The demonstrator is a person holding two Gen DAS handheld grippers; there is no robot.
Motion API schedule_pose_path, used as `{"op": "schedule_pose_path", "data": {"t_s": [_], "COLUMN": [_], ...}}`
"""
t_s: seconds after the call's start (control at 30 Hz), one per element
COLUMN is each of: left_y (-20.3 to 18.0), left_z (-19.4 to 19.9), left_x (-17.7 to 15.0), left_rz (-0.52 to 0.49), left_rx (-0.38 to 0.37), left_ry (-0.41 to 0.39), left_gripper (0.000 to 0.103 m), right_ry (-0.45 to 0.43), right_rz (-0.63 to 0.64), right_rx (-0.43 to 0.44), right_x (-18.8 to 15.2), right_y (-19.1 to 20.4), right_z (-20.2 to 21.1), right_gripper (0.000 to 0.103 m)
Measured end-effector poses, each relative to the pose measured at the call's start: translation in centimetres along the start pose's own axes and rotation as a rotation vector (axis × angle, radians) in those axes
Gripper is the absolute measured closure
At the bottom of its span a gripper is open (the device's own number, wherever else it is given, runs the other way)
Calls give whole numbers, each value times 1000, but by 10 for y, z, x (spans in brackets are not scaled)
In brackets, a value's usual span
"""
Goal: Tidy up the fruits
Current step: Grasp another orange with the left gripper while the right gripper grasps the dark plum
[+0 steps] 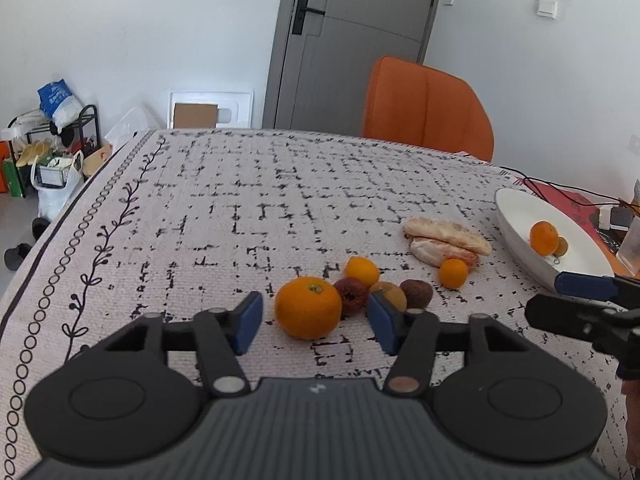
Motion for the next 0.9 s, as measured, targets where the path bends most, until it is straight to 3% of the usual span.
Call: {"op": "schedule_pose_path", "data": {"t_s": [0.07, 0.1, 0.5, 0.67, 0.8, 0.9], "left_y": [2, 2, 11, 18, 23, 26], "left_z": [-2, -2, 12, 16, 18, 20], "left_x": [-1, -2, 5, 8, 7, 8], "left_rz": [9, 8, 39, 47, 55, 55], "left_rx": [-5, -1, -15, -10, -5, -3], "left_ry": [16, 18, -24, -37, -39, -42], "left_gripper": [66, 67, 68, 68, 68, 68], "right_ry": [11, 17, 62, 71, 83, 89], "right_rz": [5, 8, 25, 31, 35, 37], "right_rx": [11, 15, 37, 48, 60, 58], "right_x": [-1, -1, -4, -2, -1, 0], "right_y": [4, 5, 16, 21, 24, 25], "right_z": [-6, -8, -28, -35, -44, -49], "right_gripper": [9, 11, 40, 45, 58, 59]}}
Point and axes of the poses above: each gripper's, at about its wrist camera, not at the fingertips, and z roughly against the way its jaws point, y to its left, x to its top, the point moved 4 cm from there along -z, roughly the way its jaws point, and after that the axes turned 5 degrees about -y, right-handed, at the moved point
